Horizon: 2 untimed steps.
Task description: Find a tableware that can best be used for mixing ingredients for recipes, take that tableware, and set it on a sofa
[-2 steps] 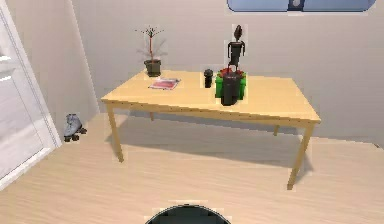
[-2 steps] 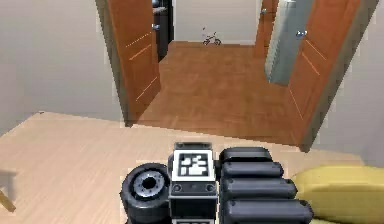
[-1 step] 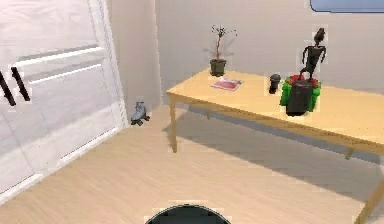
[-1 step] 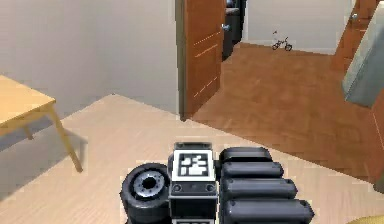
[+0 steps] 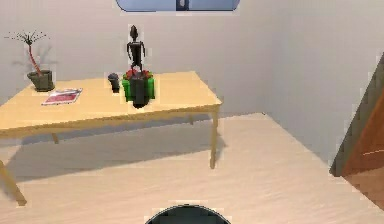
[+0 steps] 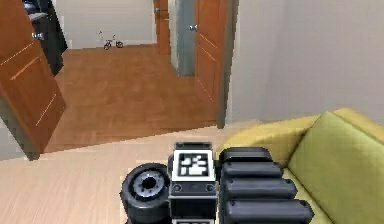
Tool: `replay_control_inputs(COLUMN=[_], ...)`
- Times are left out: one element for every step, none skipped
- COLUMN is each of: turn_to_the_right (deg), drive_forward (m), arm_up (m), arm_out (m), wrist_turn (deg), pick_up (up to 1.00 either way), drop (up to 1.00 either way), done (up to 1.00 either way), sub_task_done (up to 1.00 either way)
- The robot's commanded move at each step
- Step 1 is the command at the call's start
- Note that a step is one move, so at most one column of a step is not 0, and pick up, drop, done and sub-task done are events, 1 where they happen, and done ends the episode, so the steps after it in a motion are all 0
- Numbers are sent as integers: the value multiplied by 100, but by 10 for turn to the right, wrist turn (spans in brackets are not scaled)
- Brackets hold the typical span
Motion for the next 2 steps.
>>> replay_control_inputs(turn_to_the_right=[450,450], drive_forward=[0,0], arm_up=[0,0], arm_out=[0,0], wrist_turn=[0,0], pick_up=[0,0], drop=[0,0], done=[0,0], sub_task_done=[0,0])
